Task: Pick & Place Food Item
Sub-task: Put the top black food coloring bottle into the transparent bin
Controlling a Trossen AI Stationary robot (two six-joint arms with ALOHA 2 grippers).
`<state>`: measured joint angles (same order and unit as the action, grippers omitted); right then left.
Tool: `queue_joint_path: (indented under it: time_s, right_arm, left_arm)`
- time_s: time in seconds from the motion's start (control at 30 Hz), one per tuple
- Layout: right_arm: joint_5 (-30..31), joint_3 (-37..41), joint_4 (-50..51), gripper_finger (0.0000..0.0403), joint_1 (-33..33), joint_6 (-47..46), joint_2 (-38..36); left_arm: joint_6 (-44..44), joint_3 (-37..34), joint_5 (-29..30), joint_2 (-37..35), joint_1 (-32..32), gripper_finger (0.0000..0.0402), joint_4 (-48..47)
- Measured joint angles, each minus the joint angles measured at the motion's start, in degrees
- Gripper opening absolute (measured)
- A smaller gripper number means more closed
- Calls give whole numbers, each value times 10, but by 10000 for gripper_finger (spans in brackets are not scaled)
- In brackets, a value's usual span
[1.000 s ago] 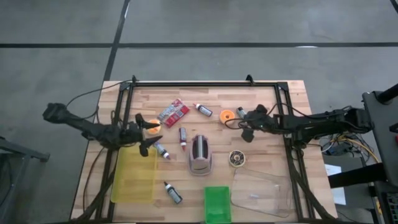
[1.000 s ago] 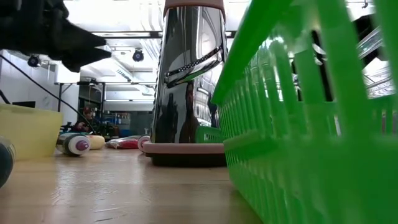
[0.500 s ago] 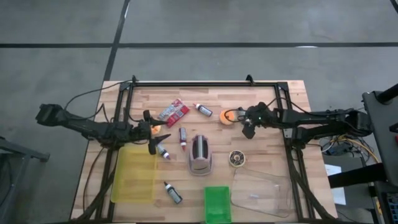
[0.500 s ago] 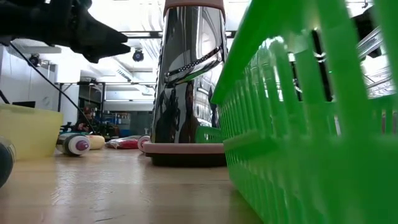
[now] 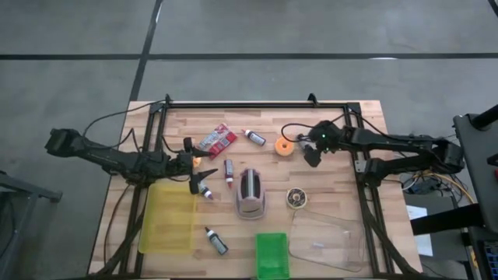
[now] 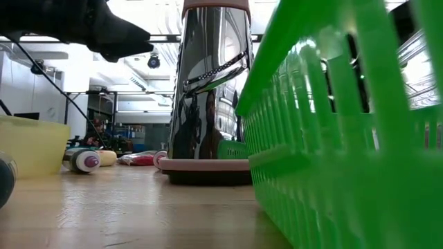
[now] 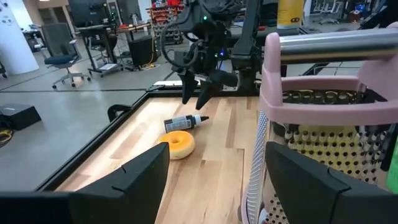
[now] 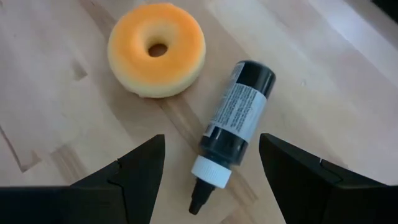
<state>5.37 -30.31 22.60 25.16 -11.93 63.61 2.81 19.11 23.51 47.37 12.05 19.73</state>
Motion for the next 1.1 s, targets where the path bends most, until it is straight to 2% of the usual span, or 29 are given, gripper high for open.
queue_joint_path:
  time_s: [0.47, 0.77, 0.87, 0.97, 1.1]
  right_arm:
    - [7, -64, 14, 258, 8, 23, 169]
    - [12, -101, 15, 258, 10, 36, 248]
    - [31, -106, 17, 255, 9, 34, 259]
    - [35, -105, 14, 232, 9, 34, 257]
    - [54, -102, 13, 168, -1, 36, 244]
  left_arm:
    - [0, 4, 0, -1, 0, 271, 0]
    - [0, 4, 0, -1, 0, 271, -3]
    - [-1, 4, 0, -1, 0, 271, -3]
    - [-2, 4, 0, -1, 0, 271, -5]
    - [-2, 4, 0, -1, 0, 271, -5]
